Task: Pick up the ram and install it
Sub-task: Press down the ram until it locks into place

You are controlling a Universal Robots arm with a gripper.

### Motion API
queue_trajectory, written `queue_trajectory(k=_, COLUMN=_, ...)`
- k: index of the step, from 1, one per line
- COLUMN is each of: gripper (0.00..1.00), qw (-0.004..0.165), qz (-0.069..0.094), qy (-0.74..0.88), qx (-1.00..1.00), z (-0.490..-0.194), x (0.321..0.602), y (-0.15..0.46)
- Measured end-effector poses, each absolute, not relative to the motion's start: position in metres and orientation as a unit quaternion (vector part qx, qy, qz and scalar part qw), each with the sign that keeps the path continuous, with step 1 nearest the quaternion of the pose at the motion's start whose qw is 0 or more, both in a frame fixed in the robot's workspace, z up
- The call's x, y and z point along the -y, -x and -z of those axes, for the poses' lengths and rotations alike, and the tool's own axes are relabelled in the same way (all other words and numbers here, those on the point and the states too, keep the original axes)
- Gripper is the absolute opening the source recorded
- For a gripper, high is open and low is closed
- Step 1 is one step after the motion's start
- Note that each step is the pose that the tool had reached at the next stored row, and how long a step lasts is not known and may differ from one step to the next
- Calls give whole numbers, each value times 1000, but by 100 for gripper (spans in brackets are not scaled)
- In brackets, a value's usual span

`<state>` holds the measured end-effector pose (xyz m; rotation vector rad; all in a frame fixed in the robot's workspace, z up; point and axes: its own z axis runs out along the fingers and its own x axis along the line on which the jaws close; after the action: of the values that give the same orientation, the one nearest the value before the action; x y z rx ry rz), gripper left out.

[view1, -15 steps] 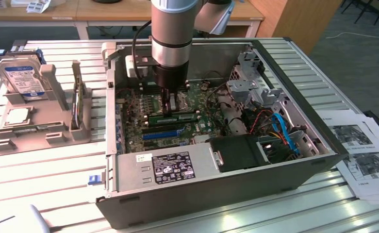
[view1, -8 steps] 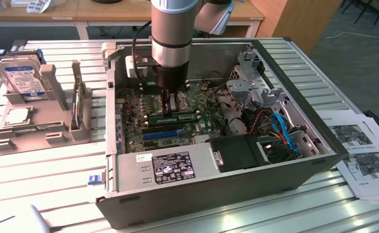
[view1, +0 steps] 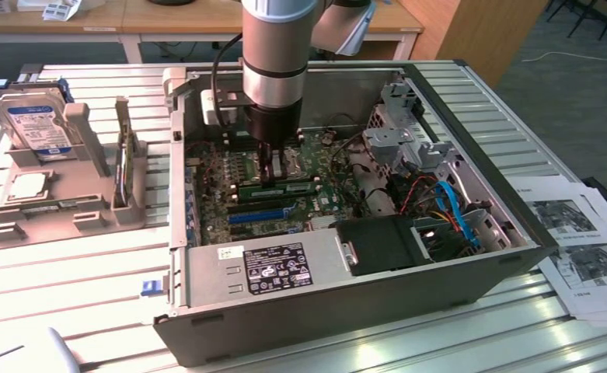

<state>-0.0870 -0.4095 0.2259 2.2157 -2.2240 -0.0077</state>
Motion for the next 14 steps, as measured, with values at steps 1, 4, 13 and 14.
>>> queue_trajectory(k=1, gripper=10, qw=1, qz=2, qy=-706, qx=708, z=-226, x=409, y=87)
queue_trajectory(k=4, gripper=10, qw=1, qz=3, qy=-706, qx=708, z=-226, x=409, y=87)
queue_trajectory(k=13, gripper=10, qw=1, qz=3, qy=-706, qx=708, z=-225, x=409, y=87)
queue_trajectory(k=14, gripper=10, qw=1, qz=2, qy=-706, qx=708, z=-225, x=409, y=87)
